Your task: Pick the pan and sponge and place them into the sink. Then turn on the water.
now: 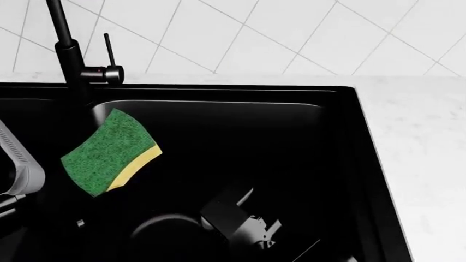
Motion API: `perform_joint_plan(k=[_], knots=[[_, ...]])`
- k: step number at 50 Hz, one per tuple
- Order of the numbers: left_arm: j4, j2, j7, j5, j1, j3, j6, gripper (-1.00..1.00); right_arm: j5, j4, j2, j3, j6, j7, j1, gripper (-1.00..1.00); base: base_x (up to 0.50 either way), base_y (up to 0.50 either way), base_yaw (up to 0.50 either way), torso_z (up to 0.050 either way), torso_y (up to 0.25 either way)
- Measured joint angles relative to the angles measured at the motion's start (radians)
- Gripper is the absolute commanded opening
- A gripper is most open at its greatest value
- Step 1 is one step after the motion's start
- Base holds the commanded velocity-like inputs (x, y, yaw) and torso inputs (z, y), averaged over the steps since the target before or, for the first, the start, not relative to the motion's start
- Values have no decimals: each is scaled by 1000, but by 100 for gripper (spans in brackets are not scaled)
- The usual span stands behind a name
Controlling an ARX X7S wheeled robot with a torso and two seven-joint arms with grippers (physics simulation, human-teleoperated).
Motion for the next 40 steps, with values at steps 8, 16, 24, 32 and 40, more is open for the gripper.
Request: perform_joint_plan(k=[8,16,24,32,40], knots=[[-3,3,-1,1,-4,6,0,-100,11,-34,11,12,15,13,4,100,0,0,0,0,0],[-8,14,-5,6,-11,16,-2,-100,39,-127,47,36,60,50,13,100,0,0,0,0,0],[-12,19,-4,7,-21,25,-6,-100,131,-341,148,126,168,154,43,100,0,0,0,0,0],[-19,33,-8,7,-39,40,-16,-100,234,-550,251,245,252,275,64,100,0,0,0,0,0],[-26,46,-15,7,-57,51,-26,-100,328,-708,341,352,323,389,84,100,0,0,0,0,0]])
